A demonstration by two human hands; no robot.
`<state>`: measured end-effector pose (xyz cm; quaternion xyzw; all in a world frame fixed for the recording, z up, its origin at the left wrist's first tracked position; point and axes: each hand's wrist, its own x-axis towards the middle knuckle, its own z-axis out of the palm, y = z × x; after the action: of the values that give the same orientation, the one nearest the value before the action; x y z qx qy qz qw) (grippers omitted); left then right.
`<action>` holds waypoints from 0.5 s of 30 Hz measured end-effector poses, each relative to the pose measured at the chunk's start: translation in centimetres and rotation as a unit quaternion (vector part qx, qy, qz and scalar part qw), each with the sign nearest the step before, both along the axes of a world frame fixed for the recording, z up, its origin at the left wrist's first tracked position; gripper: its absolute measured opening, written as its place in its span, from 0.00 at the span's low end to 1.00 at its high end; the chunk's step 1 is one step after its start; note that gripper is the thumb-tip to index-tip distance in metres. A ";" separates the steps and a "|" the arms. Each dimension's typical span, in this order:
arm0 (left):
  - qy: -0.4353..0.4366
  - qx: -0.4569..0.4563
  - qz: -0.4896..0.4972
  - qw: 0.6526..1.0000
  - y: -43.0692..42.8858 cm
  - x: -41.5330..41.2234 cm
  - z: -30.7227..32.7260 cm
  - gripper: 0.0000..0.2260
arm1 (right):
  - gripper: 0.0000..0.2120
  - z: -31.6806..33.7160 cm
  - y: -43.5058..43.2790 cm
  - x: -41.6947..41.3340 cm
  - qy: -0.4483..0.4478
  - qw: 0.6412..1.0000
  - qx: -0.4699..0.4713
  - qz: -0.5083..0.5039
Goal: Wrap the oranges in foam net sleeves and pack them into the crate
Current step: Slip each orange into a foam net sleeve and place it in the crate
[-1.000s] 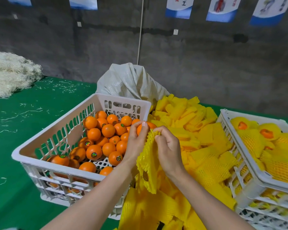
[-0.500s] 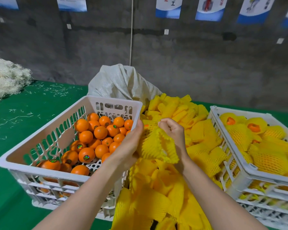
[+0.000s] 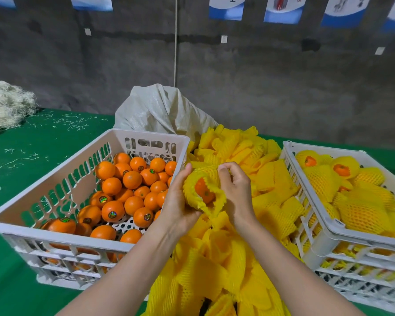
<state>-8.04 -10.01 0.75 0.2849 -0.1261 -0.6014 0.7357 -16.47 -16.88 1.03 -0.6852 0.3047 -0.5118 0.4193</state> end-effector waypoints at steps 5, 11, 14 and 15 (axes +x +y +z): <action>0.012 0.039 -0.034 0.999 -0.1 0.2 0.3 0.21 | 0.15 0.0 -1.2 0.0 -0.062 0.991 0.103 0.067; 0.059 0.039 -0.055 0.996 -0.8 -0.1 0.3 0.18 | 0.20 -1.3 -0.8 0.3 -0.095 0.984 0.147 0.032; 0.040 0.056 -0.006 0.998 -1.5 0.0 0.4 0.18 | 0.29 -1.8 -0.2 0.0 -0.047 0.991 0.110 0.060; 0.021 0.065 0.024 0.997 -1.7 0.1 0.4 0.17 | 0.30 -1.9 -0.1 -0.1 -0.021 0.994 0.091 0.064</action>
<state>-7.91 -11.72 1.11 0.3223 -0.0644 -0.5965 0.7323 -16.62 -16.94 -0.90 -0.6516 0.2961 -0.4684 0.5181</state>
